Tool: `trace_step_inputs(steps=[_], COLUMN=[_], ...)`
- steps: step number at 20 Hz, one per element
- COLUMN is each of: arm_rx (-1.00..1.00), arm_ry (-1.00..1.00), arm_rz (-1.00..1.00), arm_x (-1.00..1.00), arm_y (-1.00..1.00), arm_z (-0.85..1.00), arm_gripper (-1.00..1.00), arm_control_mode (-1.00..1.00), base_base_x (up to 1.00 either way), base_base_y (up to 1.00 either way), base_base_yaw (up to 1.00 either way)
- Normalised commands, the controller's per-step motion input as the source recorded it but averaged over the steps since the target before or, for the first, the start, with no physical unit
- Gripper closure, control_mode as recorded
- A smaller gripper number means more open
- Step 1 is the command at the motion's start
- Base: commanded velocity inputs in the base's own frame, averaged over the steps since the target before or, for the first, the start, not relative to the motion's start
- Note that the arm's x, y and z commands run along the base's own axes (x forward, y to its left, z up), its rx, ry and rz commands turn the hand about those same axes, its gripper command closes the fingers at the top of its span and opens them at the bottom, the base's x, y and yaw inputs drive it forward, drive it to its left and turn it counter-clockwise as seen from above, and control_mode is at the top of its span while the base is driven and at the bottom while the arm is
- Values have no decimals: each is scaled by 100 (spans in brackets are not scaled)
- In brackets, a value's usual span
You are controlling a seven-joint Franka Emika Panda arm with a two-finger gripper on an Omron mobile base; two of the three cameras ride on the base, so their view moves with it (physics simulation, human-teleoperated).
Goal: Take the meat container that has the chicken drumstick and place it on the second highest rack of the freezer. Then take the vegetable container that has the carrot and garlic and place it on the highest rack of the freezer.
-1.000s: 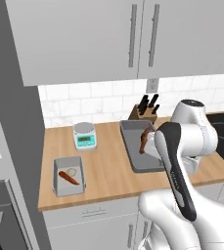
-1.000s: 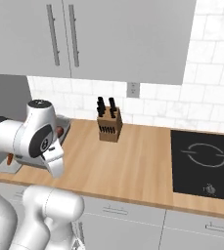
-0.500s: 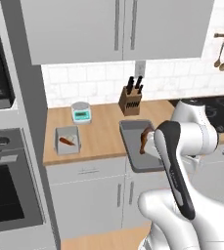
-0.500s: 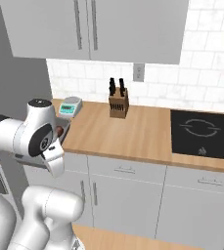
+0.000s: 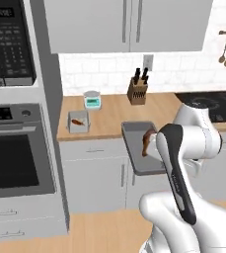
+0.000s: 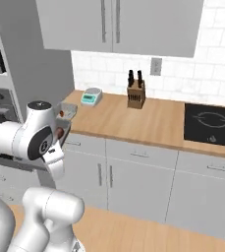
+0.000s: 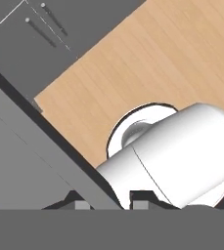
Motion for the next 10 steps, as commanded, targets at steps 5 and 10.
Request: trace_step_inputs(steps=[5, 10], arm_rx=[0, 0], arm_ry=[0, 0], arm_rz=[0, 0], arm_x=[0, 0], arm_y=[0, 0], arm_z=[0, 0], arm_gripper=[100, 100], arm_control_mode=[100, 100], base_base_x=[-36, -34], base_base_y=[1, 6], base_base_yaw=[84, 85])
